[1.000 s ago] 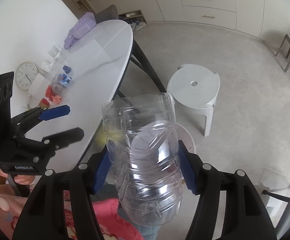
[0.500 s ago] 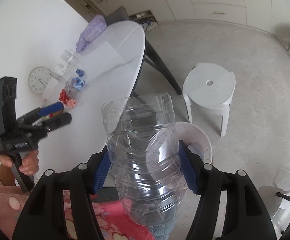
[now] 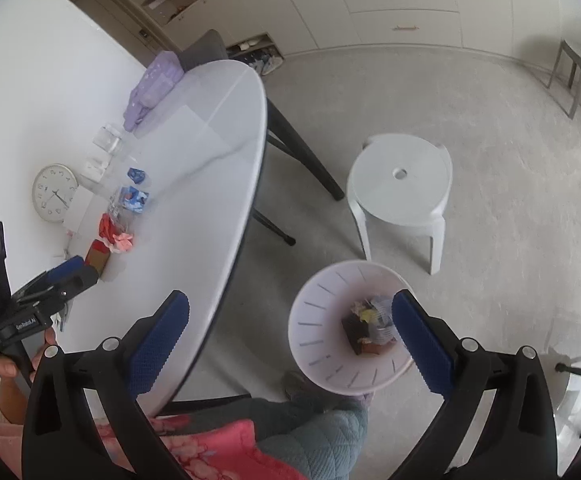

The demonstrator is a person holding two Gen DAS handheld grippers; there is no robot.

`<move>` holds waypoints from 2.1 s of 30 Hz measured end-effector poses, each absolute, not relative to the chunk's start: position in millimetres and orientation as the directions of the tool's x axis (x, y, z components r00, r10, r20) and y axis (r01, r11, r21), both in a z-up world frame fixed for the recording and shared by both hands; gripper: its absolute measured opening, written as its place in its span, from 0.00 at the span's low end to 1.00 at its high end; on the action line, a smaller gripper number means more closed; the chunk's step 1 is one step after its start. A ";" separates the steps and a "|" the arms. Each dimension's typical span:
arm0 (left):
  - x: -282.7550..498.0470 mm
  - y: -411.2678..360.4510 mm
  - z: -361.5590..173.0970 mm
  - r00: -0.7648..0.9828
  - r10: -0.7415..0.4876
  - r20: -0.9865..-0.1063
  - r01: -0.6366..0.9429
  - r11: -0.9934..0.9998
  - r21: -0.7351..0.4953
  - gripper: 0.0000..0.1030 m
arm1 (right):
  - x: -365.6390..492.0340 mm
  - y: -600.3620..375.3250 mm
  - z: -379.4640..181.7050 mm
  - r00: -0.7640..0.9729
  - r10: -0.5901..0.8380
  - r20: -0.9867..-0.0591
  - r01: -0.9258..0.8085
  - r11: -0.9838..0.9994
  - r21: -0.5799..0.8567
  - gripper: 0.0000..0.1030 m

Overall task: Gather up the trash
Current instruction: 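Carry the yellow paper and bottle over the white bin and open both tools, then move both tools back over the table toward the red cardboard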

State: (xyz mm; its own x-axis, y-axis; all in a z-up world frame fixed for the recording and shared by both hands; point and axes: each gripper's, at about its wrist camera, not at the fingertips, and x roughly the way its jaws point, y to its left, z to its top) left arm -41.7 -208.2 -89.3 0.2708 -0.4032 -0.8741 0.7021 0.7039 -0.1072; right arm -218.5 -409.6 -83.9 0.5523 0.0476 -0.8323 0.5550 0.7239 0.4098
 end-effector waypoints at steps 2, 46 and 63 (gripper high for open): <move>-34.3 -195.3 -88.3 0.283 -0.391 -0.876 0.681 0.725 -0.103 0.92 | -203.6 -403.7 -83.1 0.551 0.059 -0.833 0.538 0.737 0.408 0.98; 163.5 19.1 -146.2 0.556 -0.169 -0.814 0.682 0.653 0.329 0.92 | 142.8 -172.4 -107.8 0.301 0.088 -0.950 -0.061 0.995 0.073 0.98; 198.4 -4.1 -194.7 0.327 -0.318 -0.890 0.924 0.305 0.230 0.84 | 130.8 -182.7 -136.8 0.205 0.062 -0.977 0.229 0.967 0.109 0.98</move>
State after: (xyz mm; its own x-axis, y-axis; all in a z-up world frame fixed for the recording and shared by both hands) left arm 198.4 -4.1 -194.7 0.3267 -0.3175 -0.8902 0.9241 0.3047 0.2304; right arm 130.8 -182.7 -136.8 0.2050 0.0621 -0.9768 0.2286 0.9674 0.1095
